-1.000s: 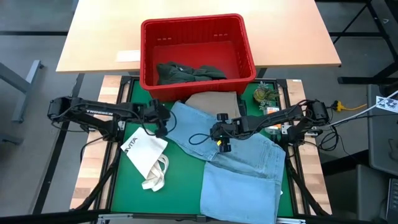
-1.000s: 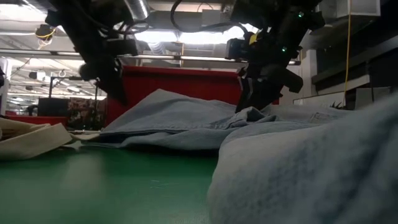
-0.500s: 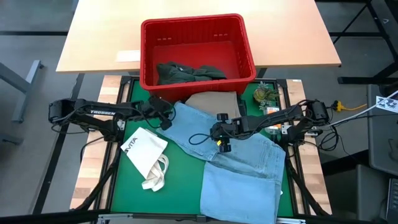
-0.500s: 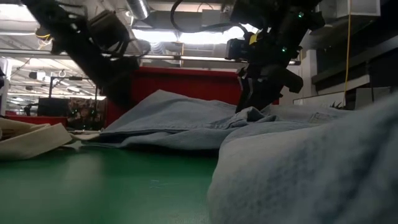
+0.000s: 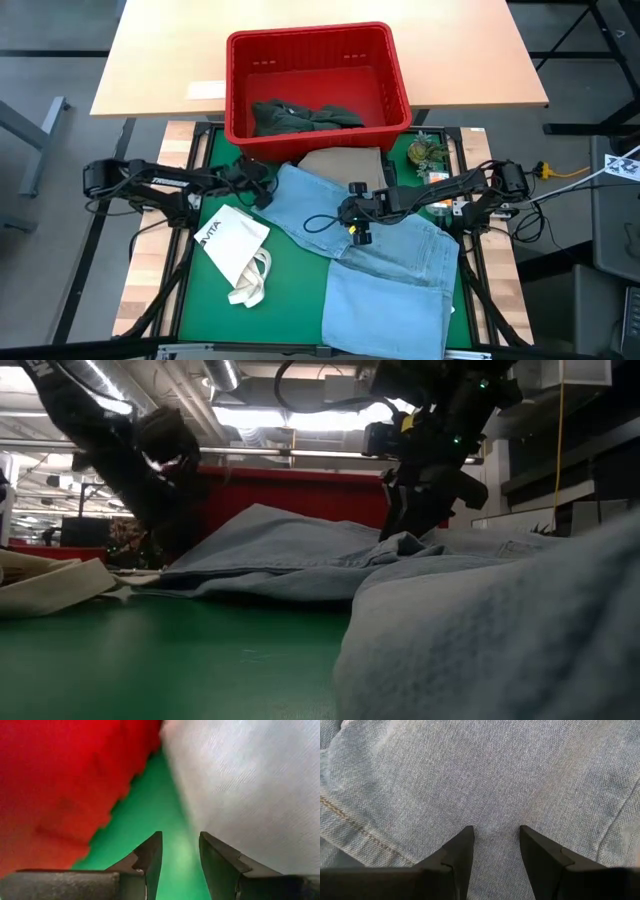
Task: Fold laundry
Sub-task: Fold the blue pants
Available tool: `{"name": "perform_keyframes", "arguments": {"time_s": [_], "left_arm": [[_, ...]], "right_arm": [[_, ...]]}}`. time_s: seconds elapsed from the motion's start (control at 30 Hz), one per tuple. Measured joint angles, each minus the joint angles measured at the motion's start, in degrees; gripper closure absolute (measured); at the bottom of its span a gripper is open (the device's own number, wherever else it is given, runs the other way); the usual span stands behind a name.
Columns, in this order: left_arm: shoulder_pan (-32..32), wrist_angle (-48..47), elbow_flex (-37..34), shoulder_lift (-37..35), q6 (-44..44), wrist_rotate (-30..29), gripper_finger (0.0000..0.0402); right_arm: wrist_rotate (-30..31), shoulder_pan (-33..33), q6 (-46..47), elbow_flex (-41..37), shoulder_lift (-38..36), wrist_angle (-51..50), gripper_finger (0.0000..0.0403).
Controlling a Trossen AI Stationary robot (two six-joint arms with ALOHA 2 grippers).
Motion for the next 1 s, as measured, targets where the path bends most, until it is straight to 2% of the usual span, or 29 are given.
{"name": "perform_keyframes", "arguments": {"time_s": [0.23,0.53,0.63,0.83,1.0], "left_arm": [[-0.1,-3.5,6.7,-5.4,-3.6,9.7,0.0278],[-1.4,-0.5,8.9,-7.3,-7.5,14.7,0.0278],[-2.2,-1.5,8.9,-7.3,-7.5,12.4,0.0278],[-1.1,-11.4,8.9,-7.5,-3.2,-2.1,0.0278],[0.5,-20.7,8.9,-6.8,-3.3,-2.5,0.0278]], "right_arm": [[-0.1,0.0,0.0,0.0,0.0,-0.1,0.0242],[-0.1,0.0,0.0,0.0,0.0,-0.2,0.0242],[-0.1,0.0,0.0,0.0,0.0,-0.2,0.0242],[-0.1,0.0,0.0,0.0,0.0,-0.2,0.0242],[-0.1,0.0,0.0,0.0,0.0,-0.2,0.0242]]}}
